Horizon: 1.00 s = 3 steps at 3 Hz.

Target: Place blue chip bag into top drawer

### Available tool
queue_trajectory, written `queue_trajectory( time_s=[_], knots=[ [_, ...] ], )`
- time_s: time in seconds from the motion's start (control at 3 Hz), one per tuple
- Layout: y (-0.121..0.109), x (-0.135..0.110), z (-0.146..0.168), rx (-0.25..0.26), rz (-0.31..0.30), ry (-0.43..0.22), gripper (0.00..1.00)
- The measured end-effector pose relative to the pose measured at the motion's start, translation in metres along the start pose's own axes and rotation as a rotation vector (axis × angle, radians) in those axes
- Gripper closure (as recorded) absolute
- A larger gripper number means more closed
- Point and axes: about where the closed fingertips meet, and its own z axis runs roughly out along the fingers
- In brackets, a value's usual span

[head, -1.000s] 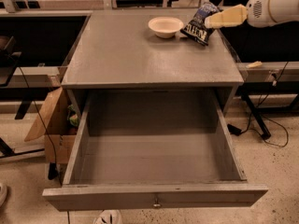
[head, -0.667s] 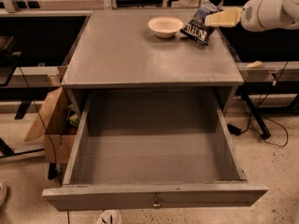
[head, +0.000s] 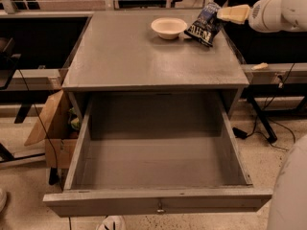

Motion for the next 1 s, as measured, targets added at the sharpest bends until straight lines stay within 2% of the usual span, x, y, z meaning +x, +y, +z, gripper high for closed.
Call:
queue_trajectory(
  time_s=[0.33,0.67,1.0],
  knots=[
    [0.001,0.0,0.001,-0.002,0.001,0.0,0.0],
    [0.003,0.003,0.008,-0.024,0.082,-0.01,0.0],
    [0.015,-0.002,0.02,-0.064,0.152,-0.038,0.0]
  ],
)
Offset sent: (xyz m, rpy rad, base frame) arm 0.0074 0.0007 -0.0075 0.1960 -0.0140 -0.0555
